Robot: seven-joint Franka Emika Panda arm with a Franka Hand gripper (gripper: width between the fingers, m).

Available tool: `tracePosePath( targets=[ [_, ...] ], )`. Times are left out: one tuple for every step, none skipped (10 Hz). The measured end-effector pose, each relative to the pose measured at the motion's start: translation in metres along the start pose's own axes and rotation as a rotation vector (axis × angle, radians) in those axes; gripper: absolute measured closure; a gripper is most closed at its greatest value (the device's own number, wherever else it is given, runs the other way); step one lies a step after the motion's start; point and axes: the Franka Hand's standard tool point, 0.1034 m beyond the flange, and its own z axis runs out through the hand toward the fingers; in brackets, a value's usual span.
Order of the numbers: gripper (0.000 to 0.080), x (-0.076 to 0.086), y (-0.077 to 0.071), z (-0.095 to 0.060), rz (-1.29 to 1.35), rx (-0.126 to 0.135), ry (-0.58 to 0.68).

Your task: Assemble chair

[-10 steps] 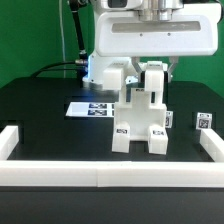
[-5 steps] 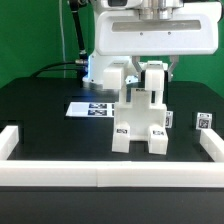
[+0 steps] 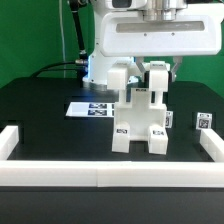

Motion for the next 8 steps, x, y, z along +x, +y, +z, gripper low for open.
tracePosePath(
  targets=[
    [0.0511, 0.0, 0.0, 0.0, 0.0, 0.0, 0.0],
    [0.0511, 0.0, 0.0, 0.0, 0.0, 0.0, 0.0],
    [0.0511, 0.0, 0.0, 0.0, 0.0, 0.0, 0.0],
    [0.0511, 0.0, -0.001, 0.0, 0.001, 0.0, 0.002],
    [0.0511, -0.002, -0.004, 0.0, 0.006, 0.0, 0.019],
    [0.0511, -0.005, -0.008, 0.0, 0.0, 0.002, 0.034],
    [0.0511, -0.006, -0.011, 0.0, -0.009, 0.002, 0.047],
    [0.0511, -0.006, -0.013, 0.0, -0.014, 0.002, 0.06]
  ],
)
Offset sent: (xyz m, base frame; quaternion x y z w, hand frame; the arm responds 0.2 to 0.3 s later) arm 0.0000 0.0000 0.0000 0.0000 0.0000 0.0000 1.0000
